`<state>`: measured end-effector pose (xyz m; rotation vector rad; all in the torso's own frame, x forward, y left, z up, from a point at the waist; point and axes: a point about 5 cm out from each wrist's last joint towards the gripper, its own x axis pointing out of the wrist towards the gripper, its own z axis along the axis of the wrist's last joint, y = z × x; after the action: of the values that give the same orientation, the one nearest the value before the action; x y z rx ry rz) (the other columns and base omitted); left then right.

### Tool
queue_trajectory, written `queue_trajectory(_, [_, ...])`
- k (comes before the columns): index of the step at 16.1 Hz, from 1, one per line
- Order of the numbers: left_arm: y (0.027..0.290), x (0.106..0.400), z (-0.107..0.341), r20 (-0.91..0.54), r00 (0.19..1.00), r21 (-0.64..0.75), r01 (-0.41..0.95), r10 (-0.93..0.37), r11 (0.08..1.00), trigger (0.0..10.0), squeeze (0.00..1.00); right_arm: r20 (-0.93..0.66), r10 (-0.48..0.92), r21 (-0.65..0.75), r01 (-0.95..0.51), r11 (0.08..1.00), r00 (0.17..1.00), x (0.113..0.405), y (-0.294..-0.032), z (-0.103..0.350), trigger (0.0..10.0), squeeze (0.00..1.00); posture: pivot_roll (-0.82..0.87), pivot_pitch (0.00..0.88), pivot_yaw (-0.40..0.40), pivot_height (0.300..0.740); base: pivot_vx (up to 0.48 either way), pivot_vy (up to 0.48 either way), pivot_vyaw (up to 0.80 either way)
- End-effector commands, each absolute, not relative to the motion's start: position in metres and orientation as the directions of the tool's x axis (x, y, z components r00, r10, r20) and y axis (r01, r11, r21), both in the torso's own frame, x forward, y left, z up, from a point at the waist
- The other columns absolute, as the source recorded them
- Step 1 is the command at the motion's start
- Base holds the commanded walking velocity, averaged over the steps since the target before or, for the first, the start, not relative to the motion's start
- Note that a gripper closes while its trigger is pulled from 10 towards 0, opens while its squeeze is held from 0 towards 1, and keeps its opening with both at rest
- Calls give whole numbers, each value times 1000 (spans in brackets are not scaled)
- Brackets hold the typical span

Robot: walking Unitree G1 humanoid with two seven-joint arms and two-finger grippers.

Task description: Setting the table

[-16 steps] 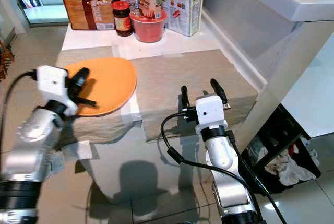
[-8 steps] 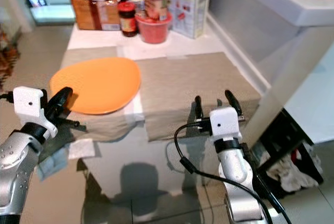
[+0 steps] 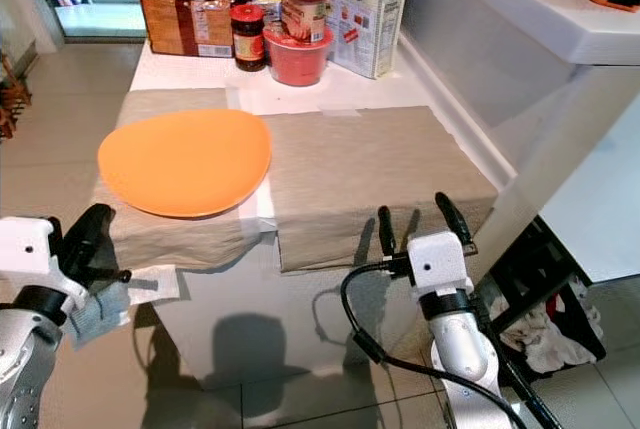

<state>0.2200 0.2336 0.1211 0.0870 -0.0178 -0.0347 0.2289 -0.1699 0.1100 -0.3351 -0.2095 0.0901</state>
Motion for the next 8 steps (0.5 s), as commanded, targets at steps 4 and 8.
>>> queue_trajectory(4, [202,218,101,-46,990,86,135,-131,987,10000,0,132,134,-338,-82,938,982,225,-176,98,10000,0,83,0,-78,740,0,0,0])
queue_trajectory(8, [196,237,113,8,986,107,164,-165,981,10000,0,158,137,-337,-77,938,978,231,-173,102,10000,0,79,0,-69,740,0,340,0])
